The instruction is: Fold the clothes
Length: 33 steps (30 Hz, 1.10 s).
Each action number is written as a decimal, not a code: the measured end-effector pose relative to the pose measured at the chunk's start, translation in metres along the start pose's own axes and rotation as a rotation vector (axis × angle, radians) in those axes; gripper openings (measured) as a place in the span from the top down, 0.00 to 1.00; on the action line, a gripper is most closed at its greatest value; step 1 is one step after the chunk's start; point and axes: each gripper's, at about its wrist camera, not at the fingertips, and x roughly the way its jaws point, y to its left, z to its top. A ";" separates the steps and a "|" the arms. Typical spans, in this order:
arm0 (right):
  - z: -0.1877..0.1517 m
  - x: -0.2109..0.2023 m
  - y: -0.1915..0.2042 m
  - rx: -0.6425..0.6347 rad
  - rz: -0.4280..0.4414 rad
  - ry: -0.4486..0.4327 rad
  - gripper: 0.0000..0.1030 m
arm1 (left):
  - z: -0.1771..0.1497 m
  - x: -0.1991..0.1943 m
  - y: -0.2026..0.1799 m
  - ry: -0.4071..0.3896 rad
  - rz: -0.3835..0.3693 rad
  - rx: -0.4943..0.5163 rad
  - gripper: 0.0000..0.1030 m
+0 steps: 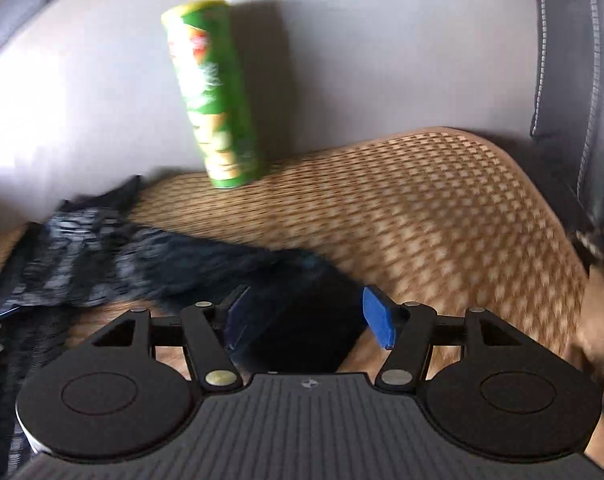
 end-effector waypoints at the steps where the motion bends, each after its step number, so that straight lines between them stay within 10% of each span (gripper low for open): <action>1: 0.004 0.010 -0.004 -0.024 0.002 0.008 0.36 | 0.000 0.004 -0.003 0.005 0.005 0.026 0.33; 5: 0.013 0.037 -0.009 -0.109 0.058 0.060 0.34 | -0.001 0.019 -0.001 0.044 -0.014 0.028 0.33; 9: 0.012 0.051 -0.006 -0.194 0.112 0.110 0.34 | -0.005 0.029 0.002 0.071 -0.049 0.033 1.00; 10: 0.012 0.051 -0.005 -0.211 0.116 0.111 0.36 | -0.005 0.031 0.006 0.083 -0.059 -0.002 1.00; 12: 0.015 0.049 -0.003 -0.205 0.135 0.135 0.94 | -0.008 0.034 0.022 0.093 -0.087 -0.131 1.00; 24: 0.017 -0.134 0.062 0.266 0.635 0.095 0.93 | -0.047 0.047 0.114 0.073 -0.258 -0.559 1.00; 28: -0.011 -0.186 0.114 0.507 0.768 0.081 0.93 | -0.063 0.056 0.134 0.098 -0.323 -0.546 0.70; 33: -0.056 -0.194 0.177 0.663 0.806 0.103 0.93 | -0.091 0.042 0.172 0.066 -0.429 -0.617 0.63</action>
